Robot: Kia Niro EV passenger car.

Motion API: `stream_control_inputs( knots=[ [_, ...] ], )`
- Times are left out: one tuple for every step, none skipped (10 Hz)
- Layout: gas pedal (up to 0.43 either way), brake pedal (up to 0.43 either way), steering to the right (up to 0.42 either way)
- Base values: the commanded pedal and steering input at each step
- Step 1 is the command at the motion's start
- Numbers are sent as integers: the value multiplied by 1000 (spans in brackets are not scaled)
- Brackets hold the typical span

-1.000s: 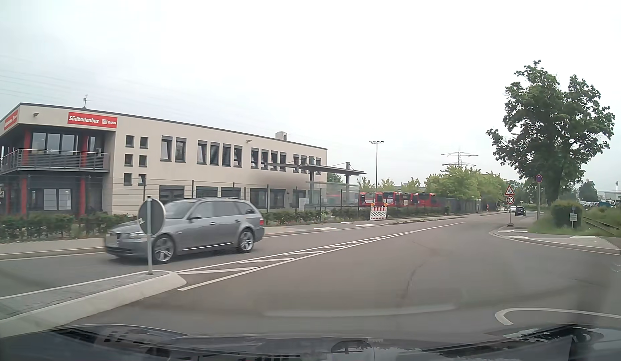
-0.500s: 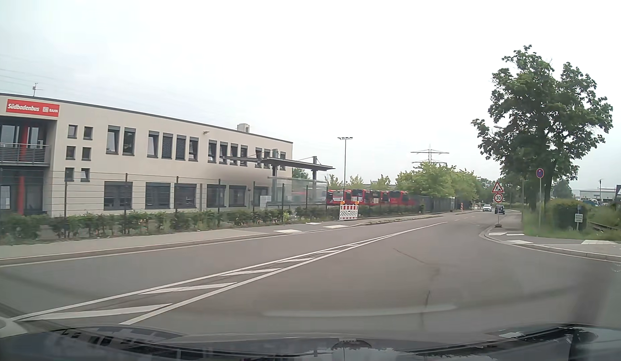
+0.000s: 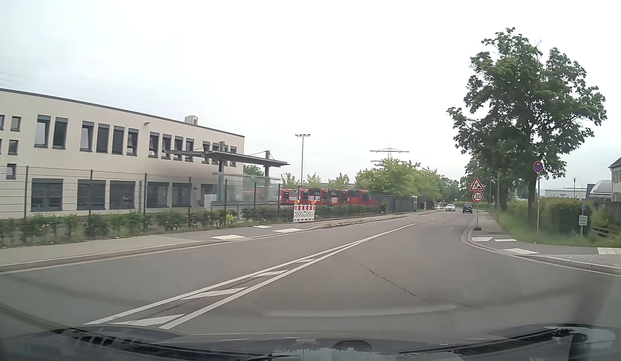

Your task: Follow the waypoints while adhering to traffic rules and regulations

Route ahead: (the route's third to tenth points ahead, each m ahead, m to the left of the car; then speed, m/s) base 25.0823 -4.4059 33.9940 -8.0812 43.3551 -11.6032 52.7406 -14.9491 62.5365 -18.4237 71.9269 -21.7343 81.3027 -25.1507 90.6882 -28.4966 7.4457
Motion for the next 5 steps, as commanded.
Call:
stream_control_inputs(
  knots=[
    [150, 0, 137],
    [150, 0, 137],
    [150, 0, 135],
    [150, 0, 131],
    [150, 0, 125]
  ],
)
